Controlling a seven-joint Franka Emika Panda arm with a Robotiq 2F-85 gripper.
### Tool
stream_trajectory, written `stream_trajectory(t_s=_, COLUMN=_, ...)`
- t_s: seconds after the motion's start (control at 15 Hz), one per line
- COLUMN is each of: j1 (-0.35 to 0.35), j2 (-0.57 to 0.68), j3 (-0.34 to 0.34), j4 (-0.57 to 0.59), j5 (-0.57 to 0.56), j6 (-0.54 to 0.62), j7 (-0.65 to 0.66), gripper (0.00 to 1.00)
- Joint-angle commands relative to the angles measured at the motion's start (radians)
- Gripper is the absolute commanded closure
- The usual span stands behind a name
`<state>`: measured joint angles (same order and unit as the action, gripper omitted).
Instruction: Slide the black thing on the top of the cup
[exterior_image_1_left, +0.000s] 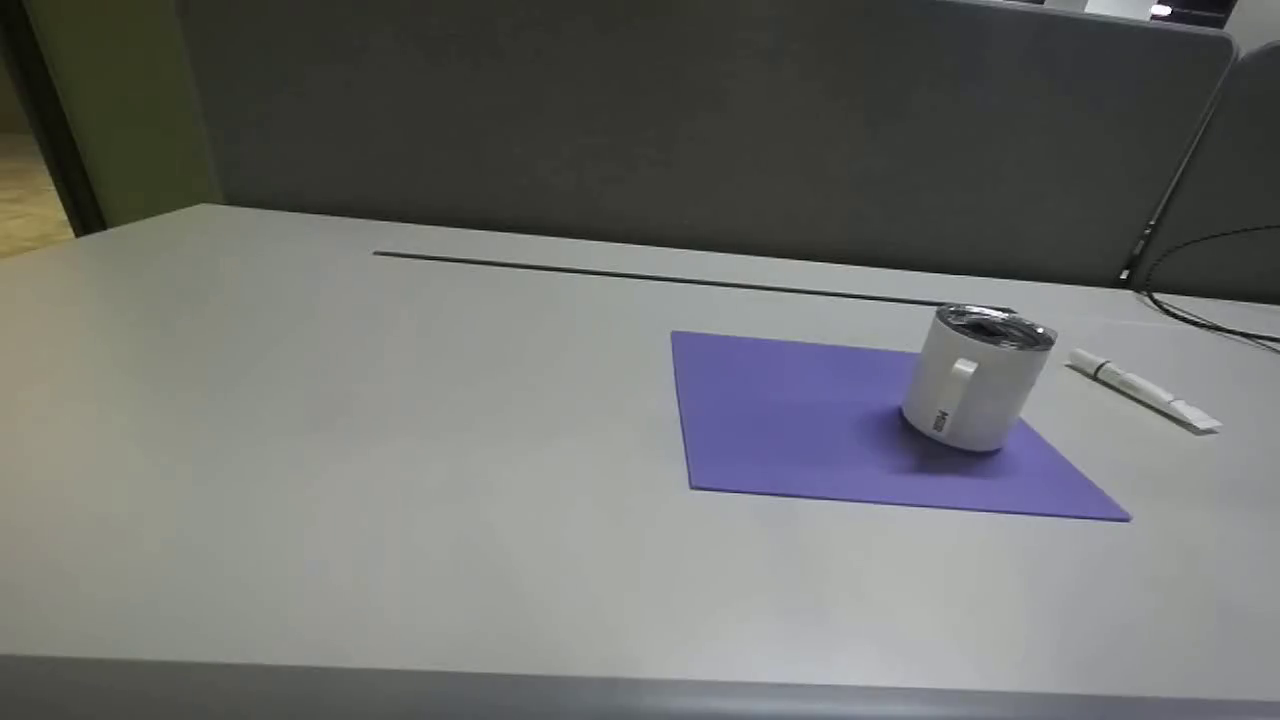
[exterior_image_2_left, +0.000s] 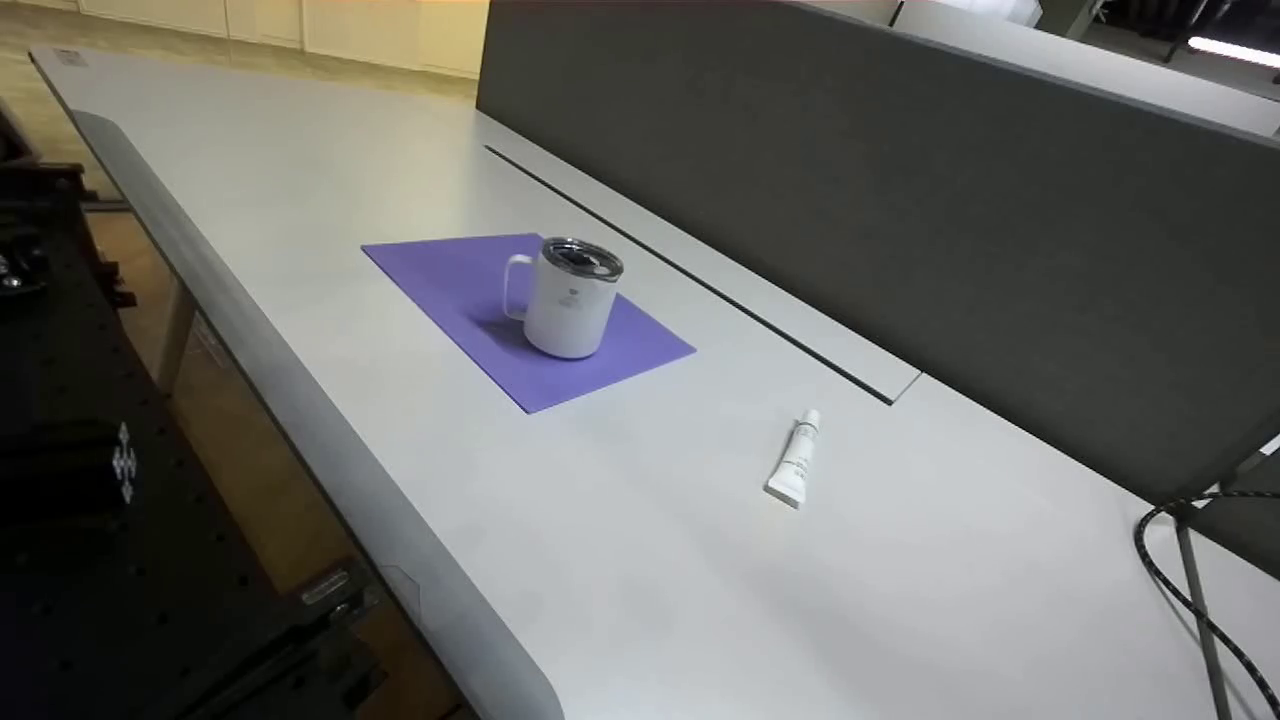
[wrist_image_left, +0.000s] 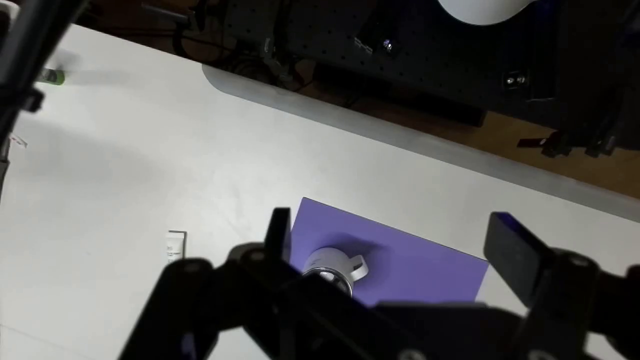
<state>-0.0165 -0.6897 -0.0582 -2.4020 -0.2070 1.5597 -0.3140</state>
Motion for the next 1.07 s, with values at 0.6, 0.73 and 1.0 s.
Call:
stream_trajectory(t_s=0.6, j1=-0.048, j2=0.068, j3=-0.061, j4=0.002, j5=-0.083, j6=0.367, j7=0.097, gripper=0.25)
stream_trajectory(t_s=0.73, j1=-0.083, j2=0.138, j3=-0.086, j4=0.020, j5=-0.110, j6=0.511, j7=0.112, gripper=0.33)
stream_trajectory(t_s=1.0, j1=-0.155, j2=0.297, j3=-0.111, j4=0.056, j5=-0.125, j6=0.737, j7=0.151, gripper=0.63)
